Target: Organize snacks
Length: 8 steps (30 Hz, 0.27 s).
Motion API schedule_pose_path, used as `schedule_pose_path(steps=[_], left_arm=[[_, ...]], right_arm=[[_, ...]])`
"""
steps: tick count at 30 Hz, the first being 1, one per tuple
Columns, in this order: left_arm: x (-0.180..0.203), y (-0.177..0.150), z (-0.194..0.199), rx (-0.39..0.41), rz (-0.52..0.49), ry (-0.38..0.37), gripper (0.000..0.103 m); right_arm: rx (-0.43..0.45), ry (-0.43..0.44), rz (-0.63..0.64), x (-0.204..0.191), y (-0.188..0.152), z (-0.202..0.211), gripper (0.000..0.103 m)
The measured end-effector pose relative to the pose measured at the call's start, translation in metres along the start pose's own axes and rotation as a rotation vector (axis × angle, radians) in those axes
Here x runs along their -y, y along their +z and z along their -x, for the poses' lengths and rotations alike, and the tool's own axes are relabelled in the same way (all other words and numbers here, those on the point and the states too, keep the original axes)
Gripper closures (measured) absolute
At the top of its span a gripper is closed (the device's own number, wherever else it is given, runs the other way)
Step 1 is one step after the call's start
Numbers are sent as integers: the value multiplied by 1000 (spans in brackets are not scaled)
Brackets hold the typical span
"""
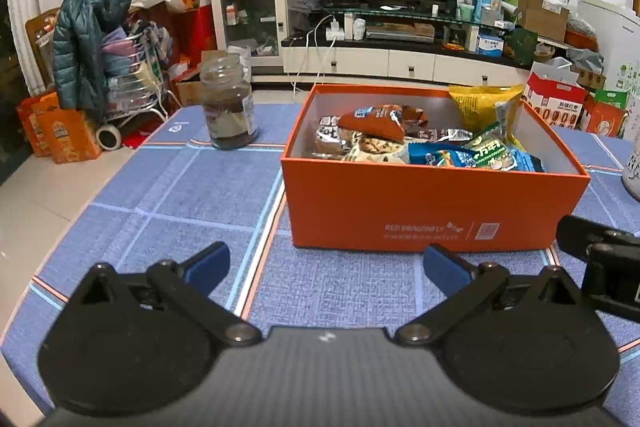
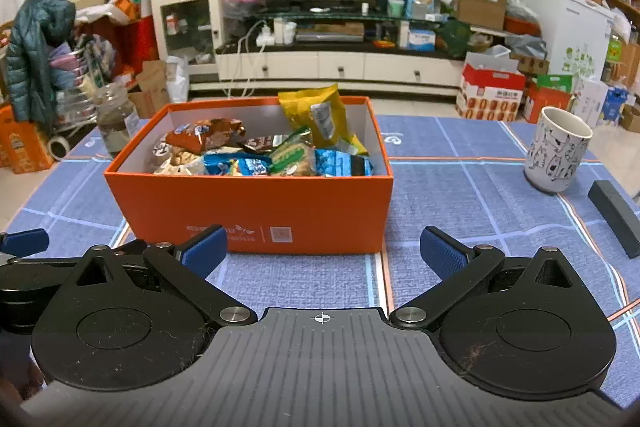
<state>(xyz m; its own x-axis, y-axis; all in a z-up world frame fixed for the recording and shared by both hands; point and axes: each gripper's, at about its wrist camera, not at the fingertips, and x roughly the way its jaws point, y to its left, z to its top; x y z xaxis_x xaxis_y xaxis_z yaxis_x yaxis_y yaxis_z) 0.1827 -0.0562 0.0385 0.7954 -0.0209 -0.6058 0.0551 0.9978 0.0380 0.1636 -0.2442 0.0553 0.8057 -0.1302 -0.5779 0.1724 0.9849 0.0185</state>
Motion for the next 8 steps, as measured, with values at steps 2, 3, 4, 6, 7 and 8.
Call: schedule_pose_path(steps=[2,3,4,6,7,8], left_arm=[[0,0,1,8,13,1,1],[0,0,1,5,14,-4,1],[0,0,0,-4,12,-8,1],[2,-1,-1,-22,-12,-5,1],[3,-2,-1,-18,-14,0,1],[3,-3,-1,-18,-18,2,1]], right_arm=[[0,2,-1,0,0,0,8],[2,2,-1,0,0,0,8],[2,1,0,0,0,0,8],[2,-3,3,1,-1,1,8],[1,-3,4,1,-1,1,8],[0,-2,4,2,0,1,8]])
